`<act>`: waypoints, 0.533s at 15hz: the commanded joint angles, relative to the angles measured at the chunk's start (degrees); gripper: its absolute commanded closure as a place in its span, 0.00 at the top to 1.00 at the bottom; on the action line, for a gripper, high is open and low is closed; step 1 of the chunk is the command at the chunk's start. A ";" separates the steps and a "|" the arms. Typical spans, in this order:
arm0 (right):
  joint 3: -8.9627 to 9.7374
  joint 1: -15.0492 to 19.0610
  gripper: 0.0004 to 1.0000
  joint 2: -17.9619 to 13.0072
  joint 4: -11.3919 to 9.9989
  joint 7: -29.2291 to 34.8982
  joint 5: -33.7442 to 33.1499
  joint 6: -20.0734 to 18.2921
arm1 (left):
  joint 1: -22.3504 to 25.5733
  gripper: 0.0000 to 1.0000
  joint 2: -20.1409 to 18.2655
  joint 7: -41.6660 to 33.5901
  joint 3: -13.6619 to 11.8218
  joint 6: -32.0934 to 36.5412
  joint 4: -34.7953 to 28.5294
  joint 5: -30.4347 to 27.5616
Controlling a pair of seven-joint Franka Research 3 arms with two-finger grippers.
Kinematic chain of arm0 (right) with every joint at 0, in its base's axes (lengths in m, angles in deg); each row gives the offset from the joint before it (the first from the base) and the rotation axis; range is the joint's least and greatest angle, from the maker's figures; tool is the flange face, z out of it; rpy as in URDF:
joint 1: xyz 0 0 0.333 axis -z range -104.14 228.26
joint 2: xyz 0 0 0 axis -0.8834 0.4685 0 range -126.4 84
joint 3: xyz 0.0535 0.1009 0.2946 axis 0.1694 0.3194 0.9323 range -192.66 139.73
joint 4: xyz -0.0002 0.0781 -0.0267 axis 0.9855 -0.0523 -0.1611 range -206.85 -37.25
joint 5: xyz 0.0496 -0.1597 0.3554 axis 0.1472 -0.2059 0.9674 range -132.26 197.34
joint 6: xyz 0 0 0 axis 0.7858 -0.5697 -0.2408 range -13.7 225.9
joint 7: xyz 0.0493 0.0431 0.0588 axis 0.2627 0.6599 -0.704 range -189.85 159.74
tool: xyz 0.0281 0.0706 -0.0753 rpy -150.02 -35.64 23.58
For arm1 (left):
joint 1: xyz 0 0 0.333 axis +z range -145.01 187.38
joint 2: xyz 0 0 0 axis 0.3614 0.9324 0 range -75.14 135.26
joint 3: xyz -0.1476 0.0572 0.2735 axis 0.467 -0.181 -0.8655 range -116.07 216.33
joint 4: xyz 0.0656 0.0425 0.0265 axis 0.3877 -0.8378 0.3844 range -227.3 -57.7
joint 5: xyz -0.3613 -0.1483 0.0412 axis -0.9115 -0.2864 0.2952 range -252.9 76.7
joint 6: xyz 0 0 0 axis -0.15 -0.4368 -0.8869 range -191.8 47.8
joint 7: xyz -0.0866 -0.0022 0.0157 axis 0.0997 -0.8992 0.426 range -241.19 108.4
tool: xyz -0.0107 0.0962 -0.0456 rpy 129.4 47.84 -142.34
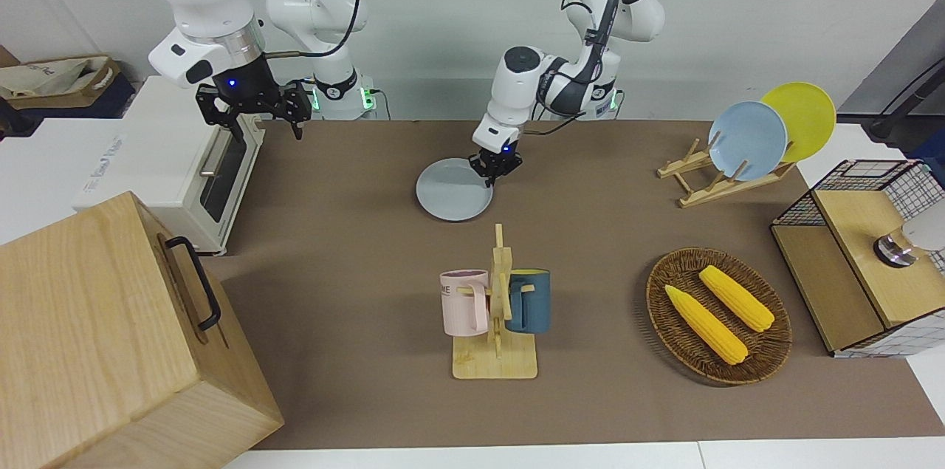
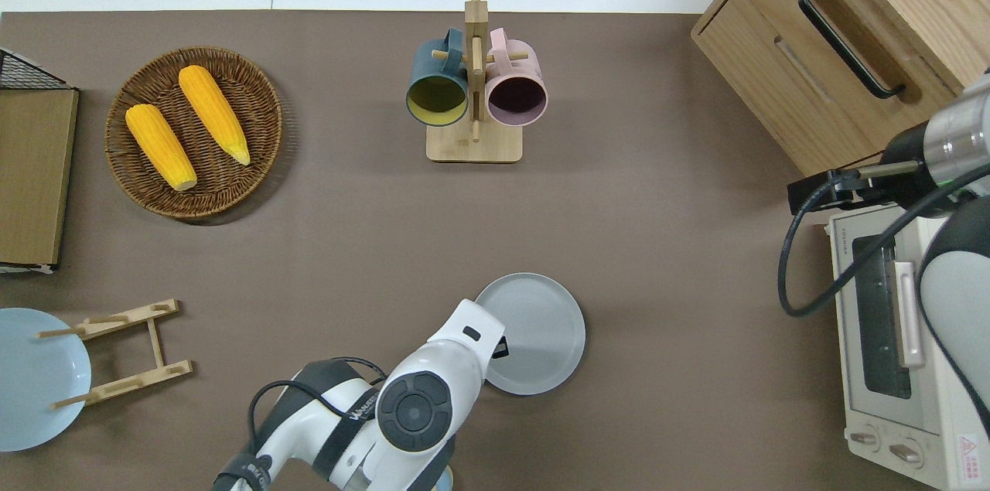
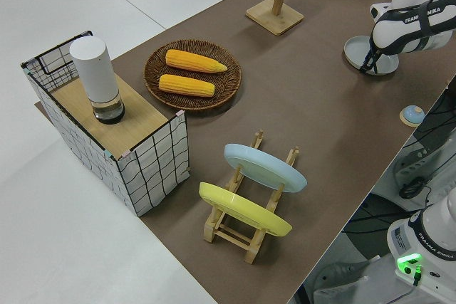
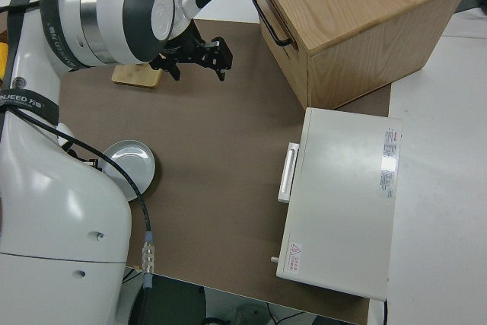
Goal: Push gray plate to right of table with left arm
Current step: 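Push the gray plate across the table away from the basket with the left gripper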
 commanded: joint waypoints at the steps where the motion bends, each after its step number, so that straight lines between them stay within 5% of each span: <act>1: -0.01 0.04 0.98 -0.33 0.08 0.18 0.40 -0.59 | -3.86 0.00 6.21 8.02 -0.55 0.14 6.64 3.65; 8: -0.01 0.04 0.98 -0.33 0.08 0.18 0.40 -0.59 | -8.86 0.00 13.86 17.95 -0.55 2.07 17.89 7.51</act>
